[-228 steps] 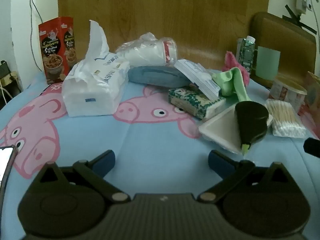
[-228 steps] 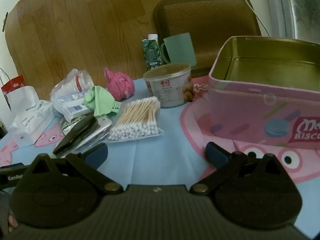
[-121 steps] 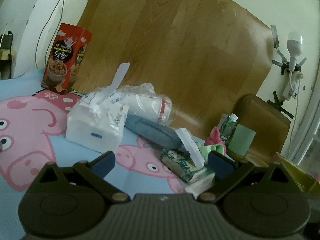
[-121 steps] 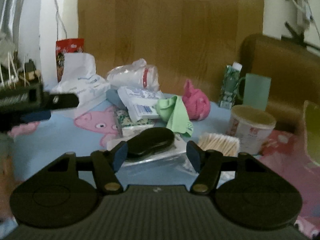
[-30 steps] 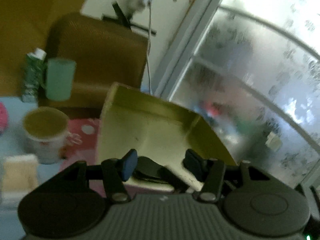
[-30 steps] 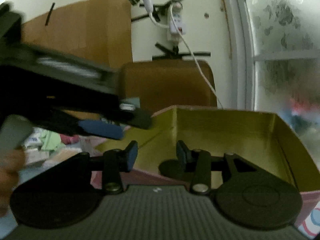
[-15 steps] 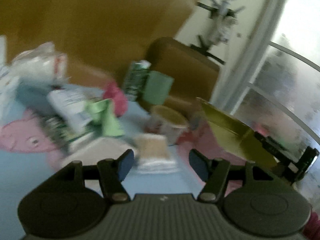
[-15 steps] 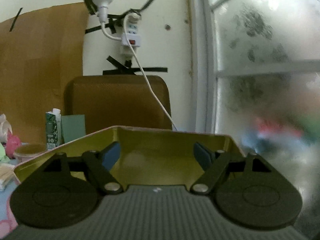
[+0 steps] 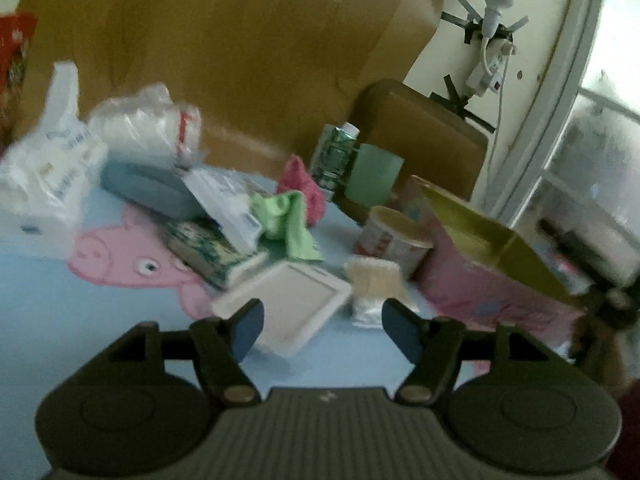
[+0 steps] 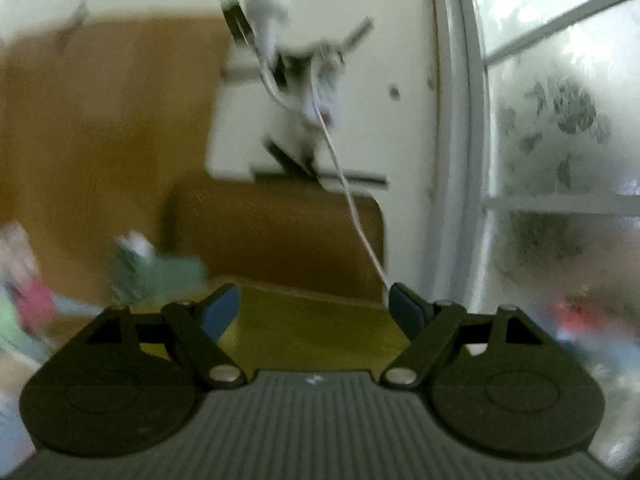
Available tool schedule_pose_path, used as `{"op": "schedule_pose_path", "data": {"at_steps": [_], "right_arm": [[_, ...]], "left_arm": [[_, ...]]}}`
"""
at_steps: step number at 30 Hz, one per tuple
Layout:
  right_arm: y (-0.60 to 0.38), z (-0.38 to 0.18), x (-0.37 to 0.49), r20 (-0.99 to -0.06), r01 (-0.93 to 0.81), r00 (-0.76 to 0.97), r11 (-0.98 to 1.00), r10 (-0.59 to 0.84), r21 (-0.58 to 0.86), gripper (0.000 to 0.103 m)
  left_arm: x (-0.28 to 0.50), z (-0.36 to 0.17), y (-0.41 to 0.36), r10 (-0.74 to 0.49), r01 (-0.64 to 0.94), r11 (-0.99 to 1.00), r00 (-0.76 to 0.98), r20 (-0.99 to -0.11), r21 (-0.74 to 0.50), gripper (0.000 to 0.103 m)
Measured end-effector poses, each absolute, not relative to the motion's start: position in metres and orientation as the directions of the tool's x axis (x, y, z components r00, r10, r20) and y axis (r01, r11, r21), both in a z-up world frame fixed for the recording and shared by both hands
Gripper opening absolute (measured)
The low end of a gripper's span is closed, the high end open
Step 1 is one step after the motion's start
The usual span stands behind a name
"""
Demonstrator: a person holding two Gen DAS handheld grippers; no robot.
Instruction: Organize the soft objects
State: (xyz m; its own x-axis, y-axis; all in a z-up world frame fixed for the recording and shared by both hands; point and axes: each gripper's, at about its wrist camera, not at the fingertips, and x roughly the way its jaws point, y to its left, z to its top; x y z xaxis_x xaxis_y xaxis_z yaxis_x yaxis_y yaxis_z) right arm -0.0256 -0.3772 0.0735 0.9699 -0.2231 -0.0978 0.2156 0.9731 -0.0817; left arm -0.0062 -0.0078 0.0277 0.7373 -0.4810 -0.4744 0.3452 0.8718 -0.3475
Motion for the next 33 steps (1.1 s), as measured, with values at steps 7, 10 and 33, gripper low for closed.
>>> {"op": "schedule_pose_path", "data": {"at_steps": [7,10,33], "right_arm": [[-0.271,0.068,-0.020,-0.375,-0.245,0.891,0.966,0.258,0.083,0.077],[-0.233,0.058,0.003,-0.463,-0.344,0.808,0.930,0.363,0.128,0.072],[-0.195,0.039,-0.049,-0.535,-0.389,0.624,0.820,0.570,0.420,0.063]], "left_arm": [[-0.014,0.015,0.022,-0.430,0.283,0.894,0.764,-0.481,-0.349,0.067],[-0.018,0.009,0.041,-0.441,0.265,0.880,0.763,-0.473,-0.393,0.067],[-0.004,-0.013,0.072,-0.564,0.239,0.759,0.705,-0.430,-0.606,0.066]]}}
